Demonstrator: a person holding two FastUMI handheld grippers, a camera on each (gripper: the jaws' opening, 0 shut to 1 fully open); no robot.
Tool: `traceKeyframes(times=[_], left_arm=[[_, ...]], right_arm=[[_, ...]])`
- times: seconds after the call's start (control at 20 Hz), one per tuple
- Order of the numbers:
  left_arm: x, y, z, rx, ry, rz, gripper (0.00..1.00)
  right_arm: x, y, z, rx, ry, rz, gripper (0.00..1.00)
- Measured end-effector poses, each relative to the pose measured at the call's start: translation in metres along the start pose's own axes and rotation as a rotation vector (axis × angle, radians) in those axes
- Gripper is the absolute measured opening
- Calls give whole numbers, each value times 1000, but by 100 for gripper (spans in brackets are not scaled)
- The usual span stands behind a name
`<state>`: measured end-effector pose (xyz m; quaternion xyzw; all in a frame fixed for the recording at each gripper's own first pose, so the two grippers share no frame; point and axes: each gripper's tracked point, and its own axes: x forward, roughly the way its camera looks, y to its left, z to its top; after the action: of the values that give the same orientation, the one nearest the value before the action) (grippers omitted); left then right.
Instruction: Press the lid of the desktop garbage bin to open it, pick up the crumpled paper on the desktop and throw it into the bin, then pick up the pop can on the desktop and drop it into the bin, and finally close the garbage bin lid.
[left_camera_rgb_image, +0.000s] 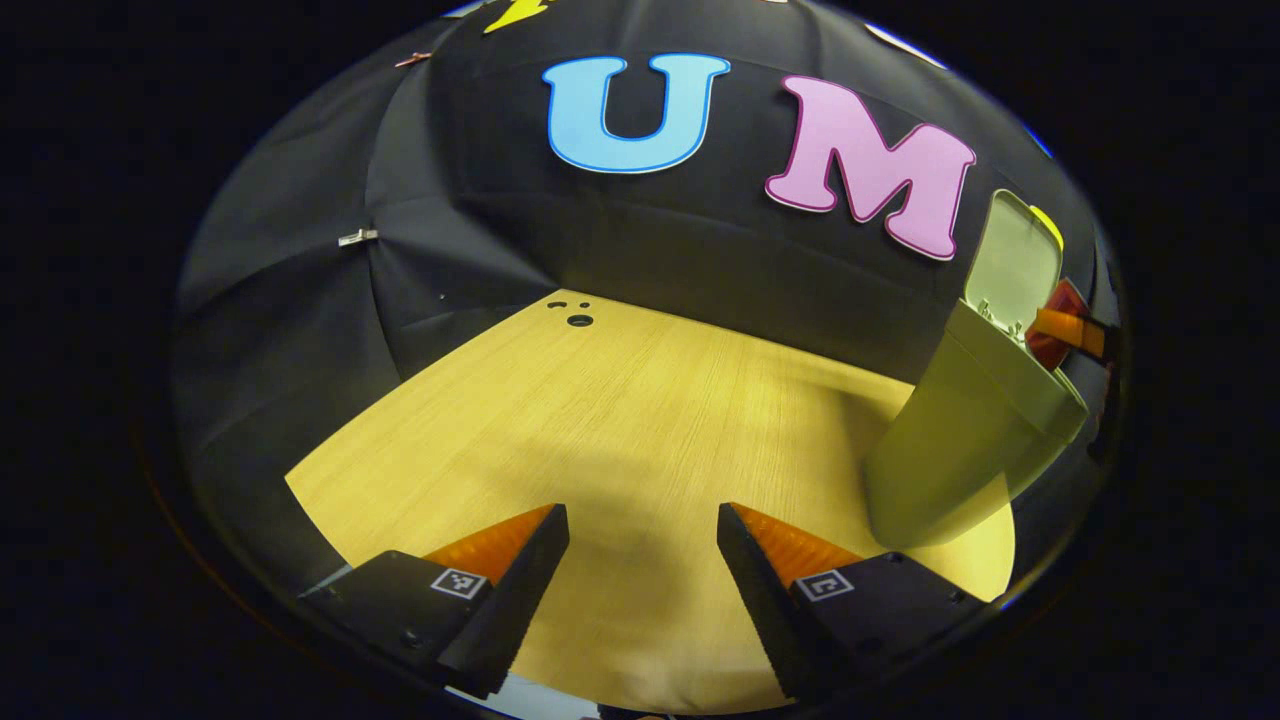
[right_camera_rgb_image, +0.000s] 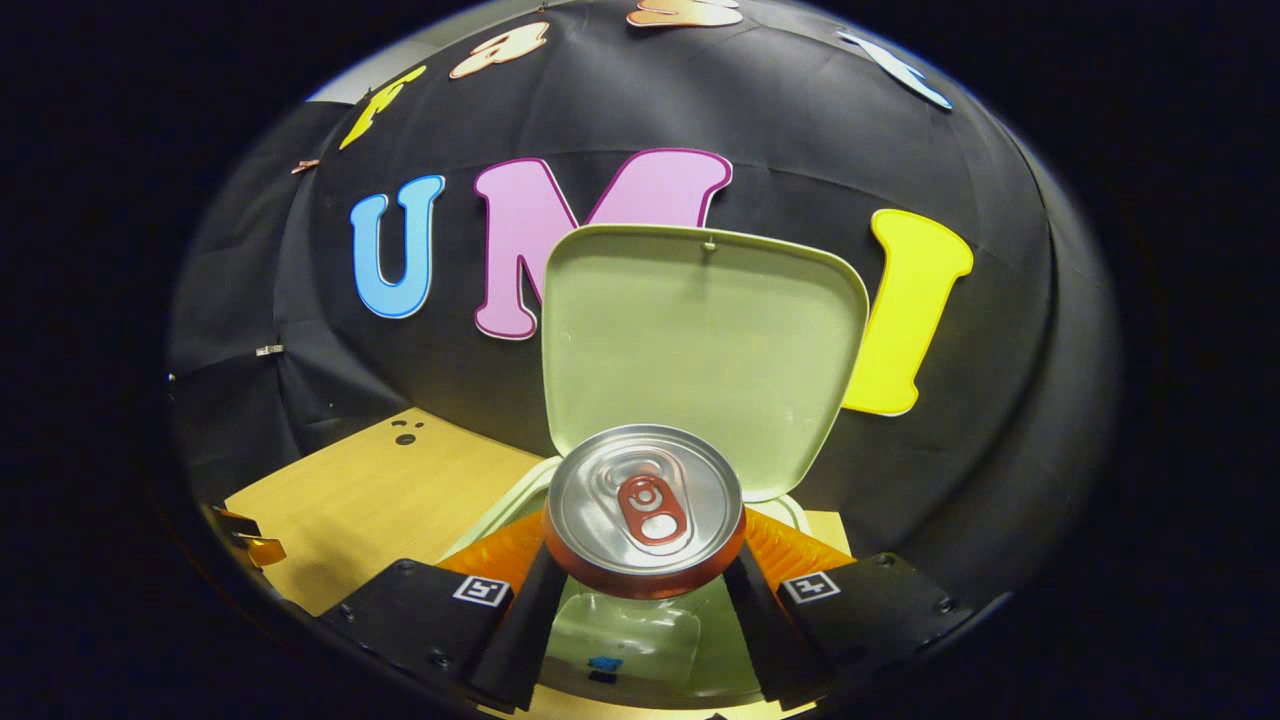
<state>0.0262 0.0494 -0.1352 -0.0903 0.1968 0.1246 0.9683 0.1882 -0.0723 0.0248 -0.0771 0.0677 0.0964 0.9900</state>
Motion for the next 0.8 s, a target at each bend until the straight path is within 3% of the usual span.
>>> traceKeyframes(times=[0.3, 0.45, 0.8], left_arm=[[-8, 6, -10, 7, 4, -13, 96], [-12, 15, -15, -13, 22, -27, 96], [-14, 49, -16, -36, 22, -10, 96]], right_arm=[[0, 6, -9, -9, 19, -25, 86], [-4, 4, -4, -19, 9, -60, 96], [-29, 8, 47, 6, -78, -81, 97]])
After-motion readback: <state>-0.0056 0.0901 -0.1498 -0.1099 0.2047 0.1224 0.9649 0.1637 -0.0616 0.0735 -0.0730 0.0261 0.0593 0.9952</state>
